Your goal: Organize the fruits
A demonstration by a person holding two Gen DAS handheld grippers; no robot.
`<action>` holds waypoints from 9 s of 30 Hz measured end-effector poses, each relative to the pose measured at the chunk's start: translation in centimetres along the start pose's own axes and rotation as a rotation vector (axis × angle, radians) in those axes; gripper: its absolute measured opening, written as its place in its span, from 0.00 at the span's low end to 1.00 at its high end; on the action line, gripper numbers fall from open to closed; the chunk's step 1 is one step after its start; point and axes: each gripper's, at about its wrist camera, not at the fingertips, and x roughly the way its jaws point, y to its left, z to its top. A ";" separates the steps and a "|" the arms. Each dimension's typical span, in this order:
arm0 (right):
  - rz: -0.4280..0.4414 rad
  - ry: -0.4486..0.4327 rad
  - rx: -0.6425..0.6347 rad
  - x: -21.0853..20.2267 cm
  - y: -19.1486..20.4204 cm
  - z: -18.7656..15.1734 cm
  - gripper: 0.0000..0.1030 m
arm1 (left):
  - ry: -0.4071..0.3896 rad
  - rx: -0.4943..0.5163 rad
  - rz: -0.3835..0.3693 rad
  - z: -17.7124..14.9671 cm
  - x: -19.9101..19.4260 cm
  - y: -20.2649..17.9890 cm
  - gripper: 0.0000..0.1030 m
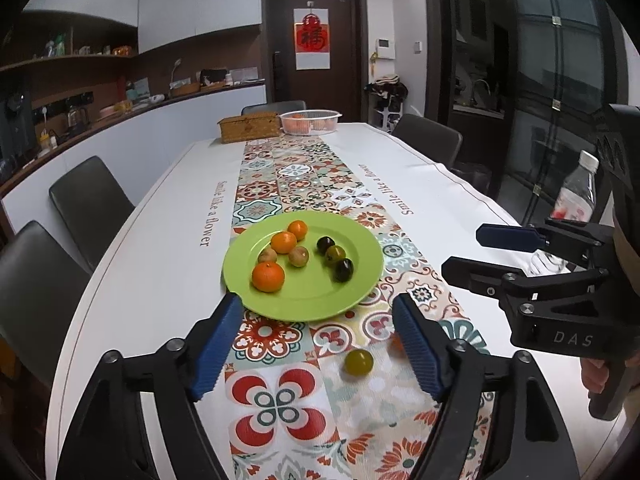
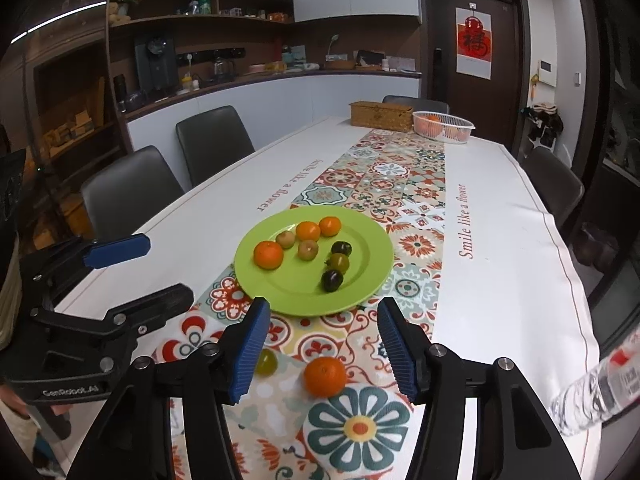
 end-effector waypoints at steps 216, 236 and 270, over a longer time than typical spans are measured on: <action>-0.132 -0.124 0.051 -10.9 2.2 -5.1 0.69 | -0.117 -0.031 0.164 -2.3 -10.5 -3.1 0.97; -0.138 -0.150 0.073 -12.8 2.3 -5.5 0.69 | -0.146 -0.030 0.203 -2.5 -12.4 -4.1 1.00; -0.128 -0.152 0.075 -13.5 2.4 -5.8 0.69 | -0.150 -0.046 0.183 -2.7 -13.3 -4.1 1.00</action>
